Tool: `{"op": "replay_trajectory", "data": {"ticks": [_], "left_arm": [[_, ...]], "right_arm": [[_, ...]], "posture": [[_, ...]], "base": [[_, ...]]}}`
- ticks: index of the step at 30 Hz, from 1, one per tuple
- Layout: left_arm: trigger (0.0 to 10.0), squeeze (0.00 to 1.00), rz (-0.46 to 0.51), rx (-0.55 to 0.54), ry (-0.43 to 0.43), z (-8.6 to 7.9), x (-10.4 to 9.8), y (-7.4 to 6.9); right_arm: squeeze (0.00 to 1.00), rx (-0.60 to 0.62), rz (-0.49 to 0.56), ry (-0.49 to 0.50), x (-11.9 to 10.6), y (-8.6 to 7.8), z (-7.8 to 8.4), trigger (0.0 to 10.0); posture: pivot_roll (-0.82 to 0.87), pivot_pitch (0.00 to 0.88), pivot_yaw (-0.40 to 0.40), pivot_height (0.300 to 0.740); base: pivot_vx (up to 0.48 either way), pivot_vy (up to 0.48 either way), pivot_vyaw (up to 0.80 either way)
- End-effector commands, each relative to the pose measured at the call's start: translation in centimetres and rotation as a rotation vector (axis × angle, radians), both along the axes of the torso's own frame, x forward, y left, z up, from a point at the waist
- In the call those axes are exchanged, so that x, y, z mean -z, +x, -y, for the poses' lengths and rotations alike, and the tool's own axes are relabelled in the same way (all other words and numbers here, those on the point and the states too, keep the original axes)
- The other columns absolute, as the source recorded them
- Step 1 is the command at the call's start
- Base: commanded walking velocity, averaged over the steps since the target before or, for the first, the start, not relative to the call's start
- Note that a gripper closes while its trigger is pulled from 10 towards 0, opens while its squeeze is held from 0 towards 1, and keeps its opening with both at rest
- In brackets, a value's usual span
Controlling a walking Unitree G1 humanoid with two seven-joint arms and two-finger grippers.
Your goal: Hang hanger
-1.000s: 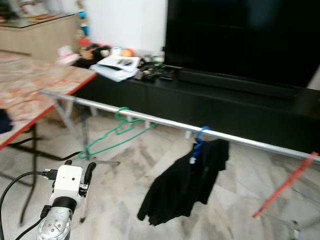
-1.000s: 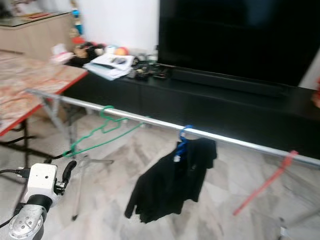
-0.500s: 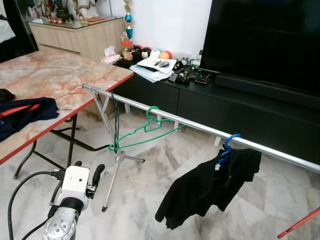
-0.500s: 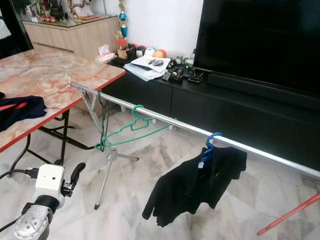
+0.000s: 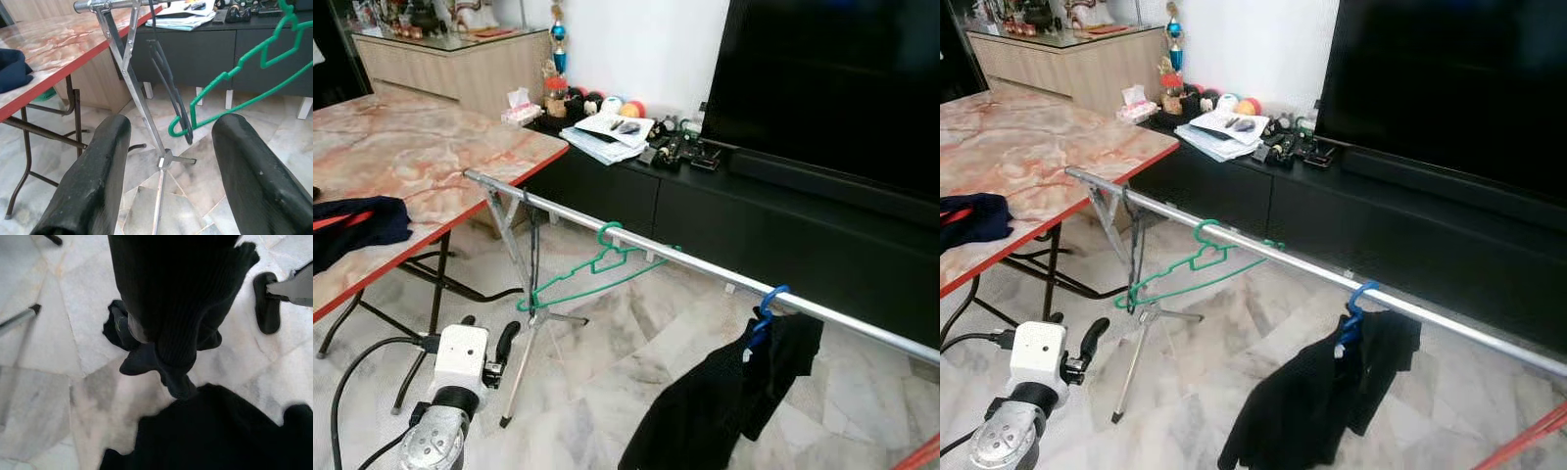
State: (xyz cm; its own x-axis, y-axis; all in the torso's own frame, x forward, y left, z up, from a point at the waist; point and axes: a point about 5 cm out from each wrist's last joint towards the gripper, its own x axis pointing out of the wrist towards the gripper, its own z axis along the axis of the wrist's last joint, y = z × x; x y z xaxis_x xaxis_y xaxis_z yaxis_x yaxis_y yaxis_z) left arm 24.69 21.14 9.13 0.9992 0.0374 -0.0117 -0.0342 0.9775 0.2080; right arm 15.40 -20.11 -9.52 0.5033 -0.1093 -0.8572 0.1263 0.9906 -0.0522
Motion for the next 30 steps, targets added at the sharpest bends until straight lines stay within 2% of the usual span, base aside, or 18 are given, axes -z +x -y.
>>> {"op": "replay_trajectory", "data": {"ticks": [1,14,23,27,30], "left_arm": [[10.0,0.0,-0.008,0.011,-0.009,0.4,0.1,0.2],[10.0,0.0,0.01,0.027,-0.022,0.8,-0.2,0.4],[10.0,0.0,0.019,0.031,-0.024,0.9,-0.3,0.3],[10.0,0.0,0.025,0.07,-0.028,1.2,-0.5,0.4],[10.0,0.0,-0.005,0.15,-0.004,1.5,-0.6,0.1]], "right_arm": [[0.0,0.005,-0.005,-0.009,0.0,-0.2,0.4,10.0],[0.0,0.004,-0.007,-0.01,0.0,-0.2,0.4,10.0],[0.0,-0.013,-0.01,-0.014,0.0,-0.1,0.5,10.0],[0.0,-0.012,-0.01,-0.016,-0.1,0.0,0.5,10.0],[0.0,-0.025,-0.013,-0.02,-0.1,0.0,0.5,10.0]], "posture": [[0.19,0.0,-0.043,0.74],[0.2,0.0,-0.05,0.74],[0.2,0.0,-0.056,0.74],[0.2,0.0,-0.058,0.74],[0.19,0.0,-0.057,0.74]], "base": [[0.296,0.0,0.0],[0.294,0.0,0.0],[0.174,0.0,0.0],[0.127,0.0,0.0],[0.0,0.0,0.0]]}}
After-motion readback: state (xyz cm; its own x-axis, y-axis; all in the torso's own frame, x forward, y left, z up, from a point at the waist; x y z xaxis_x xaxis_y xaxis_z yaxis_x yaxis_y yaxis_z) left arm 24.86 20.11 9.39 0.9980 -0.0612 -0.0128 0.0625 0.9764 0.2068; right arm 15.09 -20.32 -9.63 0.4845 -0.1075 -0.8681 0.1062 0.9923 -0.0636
